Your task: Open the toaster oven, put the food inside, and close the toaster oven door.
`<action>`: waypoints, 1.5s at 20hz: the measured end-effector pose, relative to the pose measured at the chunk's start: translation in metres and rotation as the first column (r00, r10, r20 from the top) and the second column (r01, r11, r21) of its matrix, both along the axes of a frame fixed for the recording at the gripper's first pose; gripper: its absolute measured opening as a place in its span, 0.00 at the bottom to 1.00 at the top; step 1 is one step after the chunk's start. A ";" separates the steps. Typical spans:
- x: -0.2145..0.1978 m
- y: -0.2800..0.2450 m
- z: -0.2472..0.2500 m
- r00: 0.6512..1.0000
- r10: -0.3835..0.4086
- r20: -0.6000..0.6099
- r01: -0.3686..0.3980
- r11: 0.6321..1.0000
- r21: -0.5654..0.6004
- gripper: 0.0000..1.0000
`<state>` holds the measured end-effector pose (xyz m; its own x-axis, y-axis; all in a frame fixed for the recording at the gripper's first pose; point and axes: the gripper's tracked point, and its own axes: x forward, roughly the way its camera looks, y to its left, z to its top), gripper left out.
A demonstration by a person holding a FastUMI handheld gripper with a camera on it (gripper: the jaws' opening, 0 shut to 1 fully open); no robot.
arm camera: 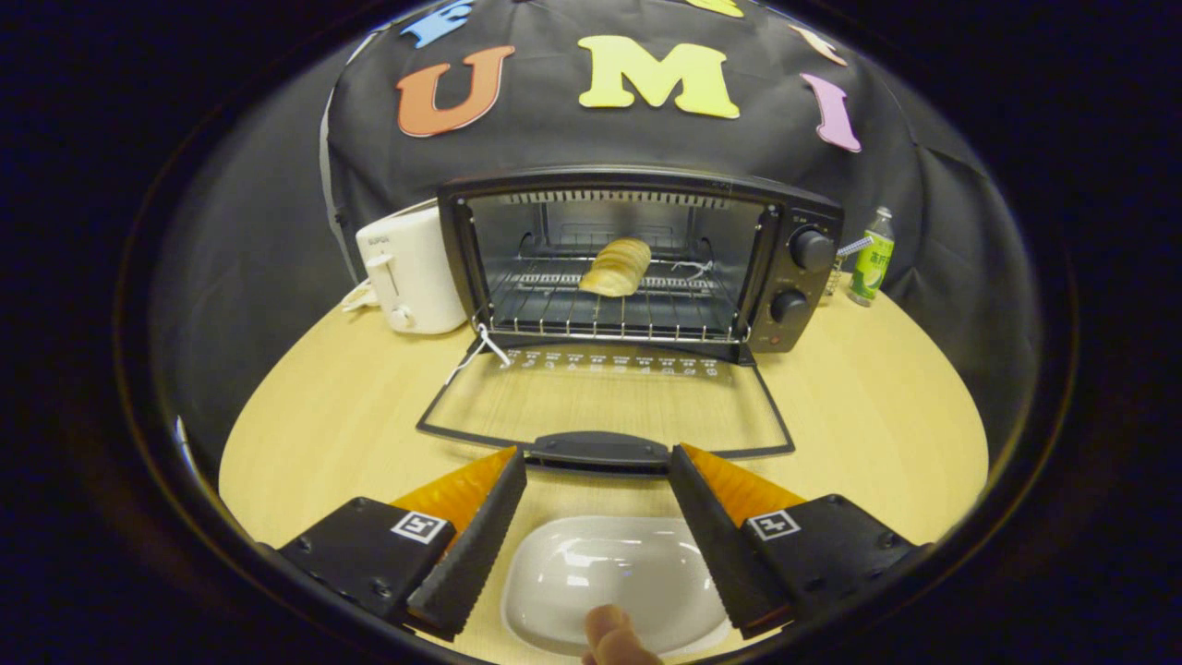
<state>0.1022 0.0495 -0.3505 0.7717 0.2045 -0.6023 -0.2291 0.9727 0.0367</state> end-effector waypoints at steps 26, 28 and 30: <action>0.014 0.002 0.030 0.985 -0.120 0.126 0.123 0.992 -0.016 1.00; 0.018 0.004 0.046 0.977 -0.122 0.175 0.124 0.992 0.000 1.00; 0.029 0.002 0.059 0.967 -0.125 0.223 0.125 0.992 0.016 1.00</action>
